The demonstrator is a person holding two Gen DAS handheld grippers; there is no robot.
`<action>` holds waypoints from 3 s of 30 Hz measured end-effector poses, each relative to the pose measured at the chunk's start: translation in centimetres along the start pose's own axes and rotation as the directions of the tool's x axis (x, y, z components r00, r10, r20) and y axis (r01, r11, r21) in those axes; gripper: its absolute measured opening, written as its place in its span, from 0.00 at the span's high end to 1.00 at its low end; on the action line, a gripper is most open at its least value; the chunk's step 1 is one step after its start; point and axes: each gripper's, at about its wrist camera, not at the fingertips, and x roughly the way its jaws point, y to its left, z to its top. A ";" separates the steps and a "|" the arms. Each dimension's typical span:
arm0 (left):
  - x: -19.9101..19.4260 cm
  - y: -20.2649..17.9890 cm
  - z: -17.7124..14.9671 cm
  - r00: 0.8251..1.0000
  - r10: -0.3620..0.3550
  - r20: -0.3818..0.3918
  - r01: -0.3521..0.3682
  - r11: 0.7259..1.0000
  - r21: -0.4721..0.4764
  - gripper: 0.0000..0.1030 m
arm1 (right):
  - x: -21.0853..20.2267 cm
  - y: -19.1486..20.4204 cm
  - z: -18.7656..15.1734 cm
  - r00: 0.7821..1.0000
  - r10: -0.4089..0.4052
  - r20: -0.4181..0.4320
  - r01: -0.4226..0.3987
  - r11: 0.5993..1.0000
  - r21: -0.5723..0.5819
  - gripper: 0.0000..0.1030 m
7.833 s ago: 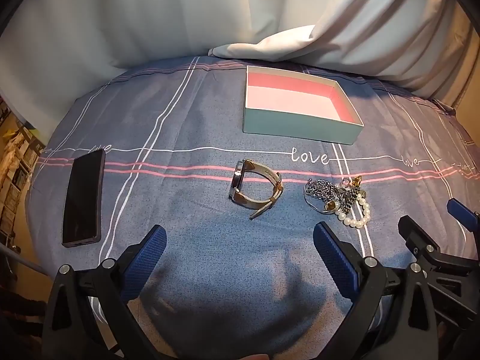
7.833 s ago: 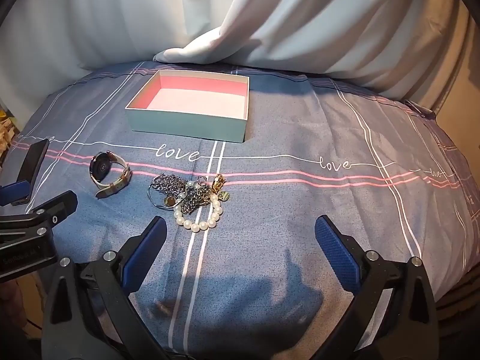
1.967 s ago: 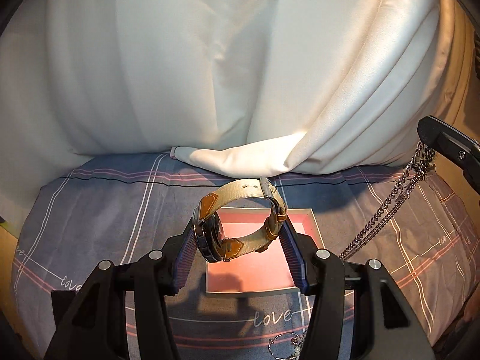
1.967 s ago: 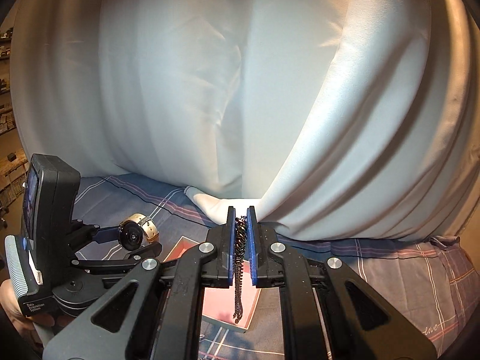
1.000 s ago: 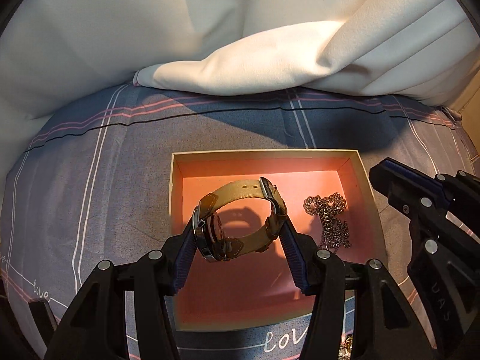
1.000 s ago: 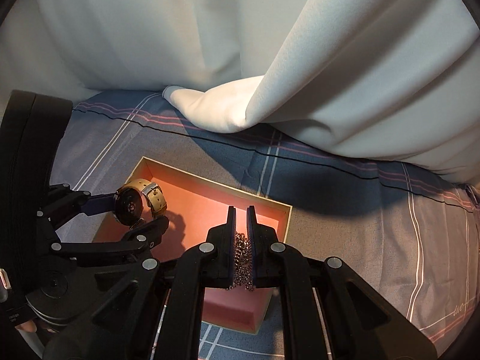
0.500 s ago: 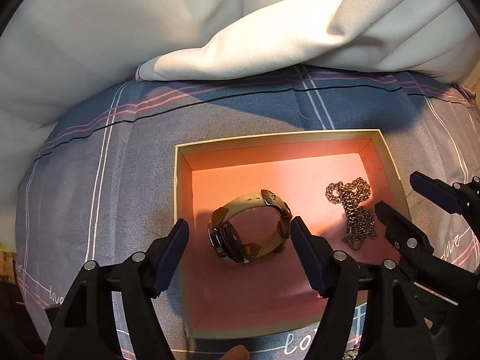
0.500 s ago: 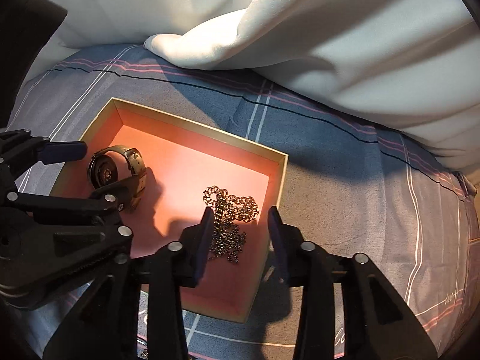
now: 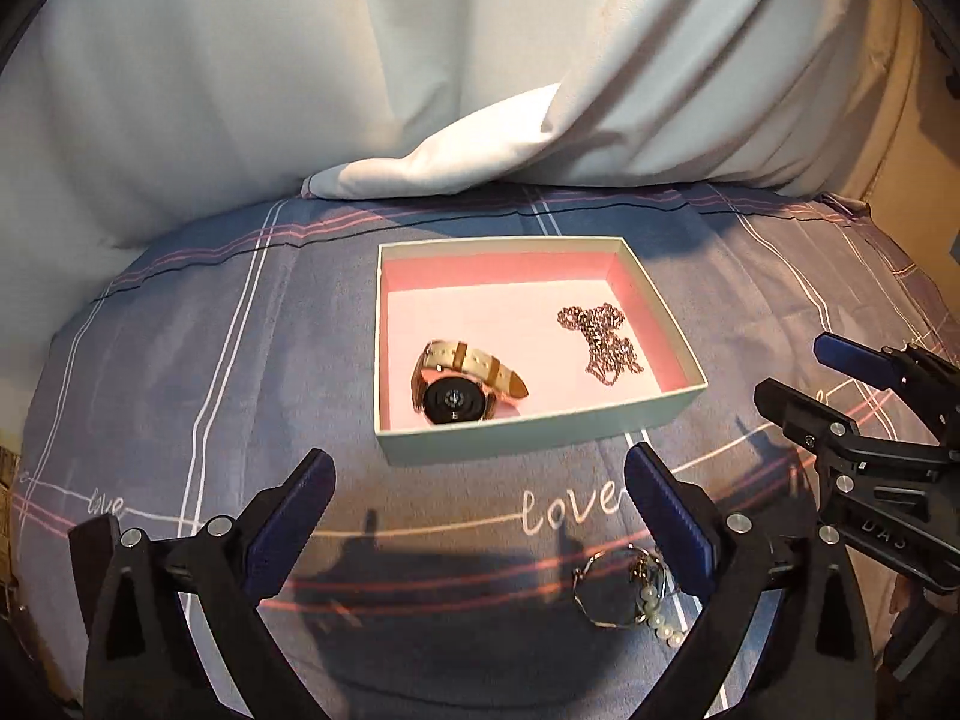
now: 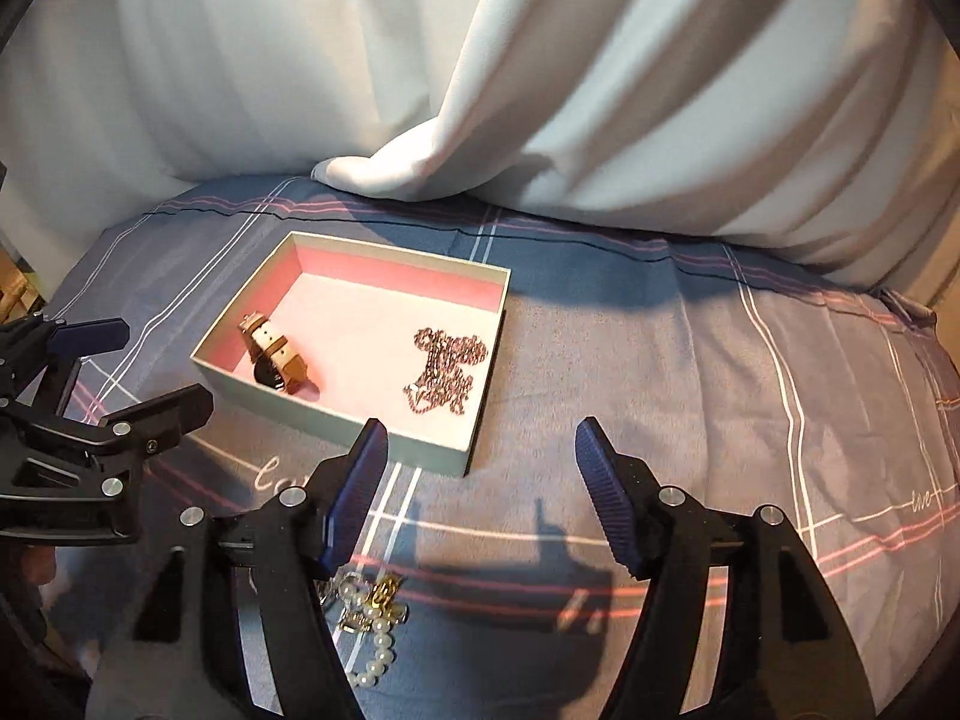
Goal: Organize jewelry
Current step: 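Move the left tool to the silver bangle while the right tool approaches a gold charm, then grasp the silver bangle with the left tool while the right tool grasps the gold charm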
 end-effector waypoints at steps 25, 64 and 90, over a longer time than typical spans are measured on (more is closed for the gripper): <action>5.9 -5.7 -6.1 0.987 -0.028 -0.157 0.060 0.978 0.200 0.33 | 1.7 3.5 -10.1 0.978 0.042 -0.207 -0.052 0.998 -0.040 0.37; 2.5 -0.8 -5.9 0.989 -0.094 -0.118 0.099 0.995 0.033 0.48 | 4.3 3.0 -7.9 0.988 0.052 -0.144 -0.062 0.996 -0.070 0.92; 1.3 -0.6 -5.0 0.991 -0.094 -0.098 0.097 0.995 0.028 0.48 | 2.9 3.2 -5.5 0.990 0.107 -0.089 -0.112 0.992 -0.055 0.97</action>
